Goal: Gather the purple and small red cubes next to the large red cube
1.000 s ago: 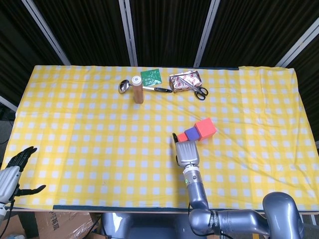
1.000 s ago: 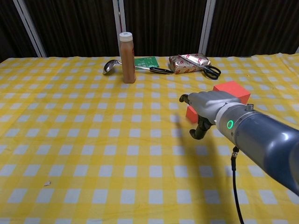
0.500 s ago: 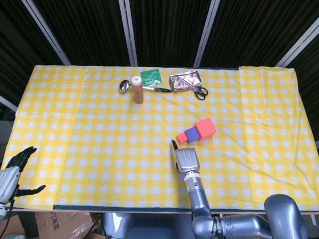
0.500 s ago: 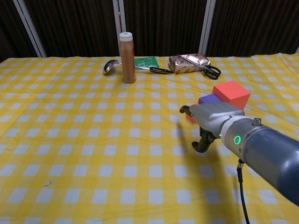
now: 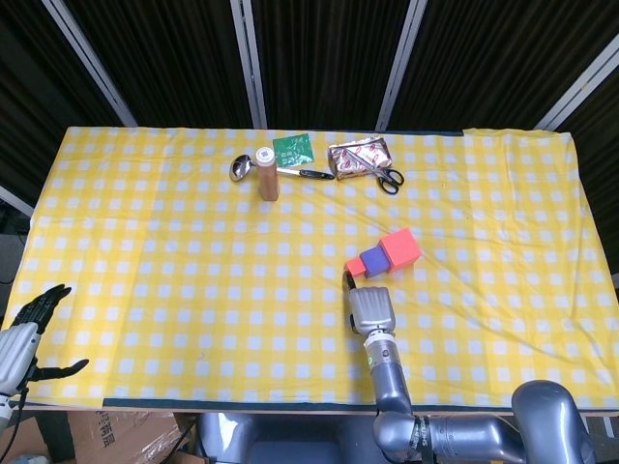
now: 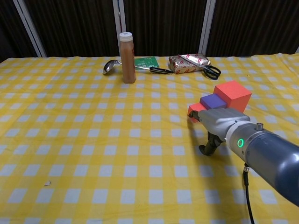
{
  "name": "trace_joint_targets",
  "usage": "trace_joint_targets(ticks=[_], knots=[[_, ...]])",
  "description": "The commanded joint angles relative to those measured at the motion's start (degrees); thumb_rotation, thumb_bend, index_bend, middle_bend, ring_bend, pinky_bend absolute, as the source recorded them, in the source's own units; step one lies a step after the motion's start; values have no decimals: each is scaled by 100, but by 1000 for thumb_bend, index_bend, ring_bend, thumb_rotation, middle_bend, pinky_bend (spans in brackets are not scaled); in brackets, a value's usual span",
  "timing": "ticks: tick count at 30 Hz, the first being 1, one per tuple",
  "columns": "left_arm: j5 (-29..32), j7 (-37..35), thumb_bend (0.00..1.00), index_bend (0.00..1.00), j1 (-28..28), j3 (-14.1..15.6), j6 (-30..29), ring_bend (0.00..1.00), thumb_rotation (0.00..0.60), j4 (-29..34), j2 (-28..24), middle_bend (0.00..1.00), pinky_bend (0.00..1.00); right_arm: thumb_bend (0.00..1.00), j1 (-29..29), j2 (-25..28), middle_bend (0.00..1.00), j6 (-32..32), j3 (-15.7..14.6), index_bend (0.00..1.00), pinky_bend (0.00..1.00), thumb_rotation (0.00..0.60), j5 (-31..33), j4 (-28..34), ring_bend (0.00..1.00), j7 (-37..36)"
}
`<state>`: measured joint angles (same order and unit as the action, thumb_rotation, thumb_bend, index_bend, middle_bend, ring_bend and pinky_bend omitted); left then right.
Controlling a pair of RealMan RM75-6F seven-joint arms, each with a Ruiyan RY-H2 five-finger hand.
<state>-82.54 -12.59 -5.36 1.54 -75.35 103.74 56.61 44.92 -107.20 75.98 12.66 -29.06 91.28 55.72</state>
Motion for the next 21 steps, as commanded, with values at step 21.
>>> trace_joint_targets(ticks=[21], knots=[[10,-18,30,0,24,-10,-45,0,600,-44,2,0,0,487,-452,805,901,461,-472,56,827,600,-1194,1430,921,-459]])
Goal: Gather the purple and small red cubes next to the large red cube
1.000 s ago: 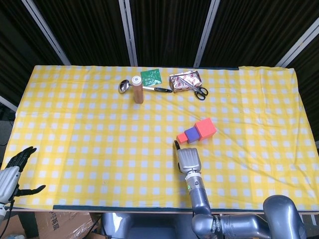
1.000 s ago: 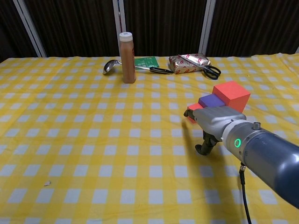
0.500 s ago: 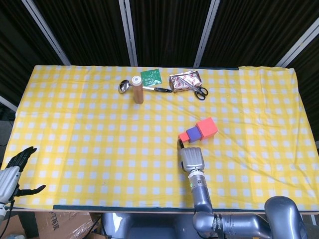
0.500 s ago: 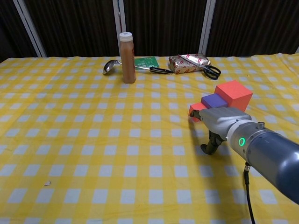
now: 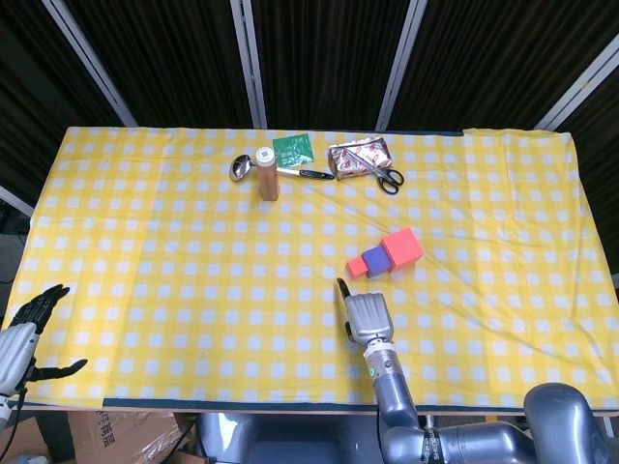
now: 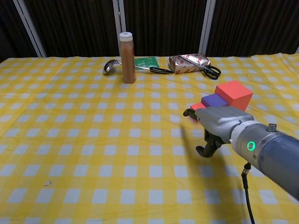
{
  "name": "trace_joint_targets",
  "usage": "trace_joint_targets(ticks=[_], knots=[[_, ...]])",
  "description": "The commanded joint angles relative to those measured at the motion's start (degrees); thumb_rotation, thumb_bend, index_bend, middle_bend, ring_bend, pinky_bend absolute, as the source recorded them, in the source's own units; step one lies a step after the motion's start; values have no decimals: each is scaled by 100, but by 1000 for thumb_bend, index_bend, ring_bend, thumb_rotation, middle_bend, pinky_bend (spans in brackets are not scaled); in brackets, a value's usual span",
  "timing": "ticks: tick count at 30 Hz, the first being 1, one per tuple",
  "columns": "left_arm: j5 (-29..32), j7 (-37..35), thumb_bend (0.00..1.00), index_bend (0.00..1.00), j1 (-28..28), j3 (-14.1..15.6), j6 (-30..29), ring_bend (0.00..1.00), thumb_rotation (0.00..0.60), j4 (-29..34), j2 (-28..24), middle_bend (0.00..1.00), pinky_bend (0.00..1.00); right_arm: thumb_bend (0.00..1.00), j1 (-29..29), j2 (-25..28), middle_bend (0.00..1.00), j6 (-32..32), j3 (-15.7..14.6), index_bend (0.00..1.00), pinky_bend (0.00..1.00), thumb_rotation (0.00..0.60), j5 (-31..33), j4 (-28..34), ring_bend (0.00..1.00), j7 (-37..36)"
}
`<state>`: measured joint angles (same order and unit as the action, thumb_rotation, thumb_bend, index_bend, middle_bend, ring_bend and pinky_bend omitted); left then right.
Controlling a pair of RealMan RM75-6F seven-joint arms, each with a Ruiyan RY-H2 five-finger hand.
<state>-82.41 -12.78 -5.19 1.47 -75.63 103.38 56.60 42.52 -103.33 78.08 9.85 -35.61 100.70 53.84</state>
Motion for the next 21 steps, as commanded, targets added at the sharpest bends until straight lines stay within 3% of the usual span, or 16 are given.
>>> trace_joint_targets(ticks=[1,3,5,7,11,14,17,21], knots=[[-10,7,30,0,15,-5,-38,0,600,-14,9,0,0,487,-305,619,847,329,-274,56,784,600,-787,655,870,-402],[-20,21,30,0,29,-14,-82,0,600,-31,25,0,0,487,-512,1030,744,503,-424,46,684,600,-1276,904,767,-718],[-34,53,30,0,48,-28,-145,0,600,-56,55,0,0,487,-802,1577,602,606,-664,16,520,600,-1785,1167,613,-1214],[-65,102,30,0,64,-43,-216,0,600,-91,94,0,0,487,-1041,2062,437,634,-897,0,357,600,-2148,1316,395,-1642],[-181,321,30,0,113,-75,-435,0,600,-231,238,0,0,487,-1570,3074,149,684,-1535,0,178,600,-2897,1353,68,-2495],[-266,587,30,0,169,-116,-665,0,600,-382,391,0,0,484,-1975,3592,30,870,-1973,0,99,600,-3367,1190,2,-2930],[-365,944,29,0,228,-166,-928,0,600,-572,571,0,0,478,-2400,3783,0,1228,-2245,0,63,600,-3874,736,0,-3363],[-407,1333,29,0,295,-176,-1107,0,600,-696,751,0,0,469,-2858,3826,0,1684,-2337,0,61,600,-4365,212,0,-3920]])
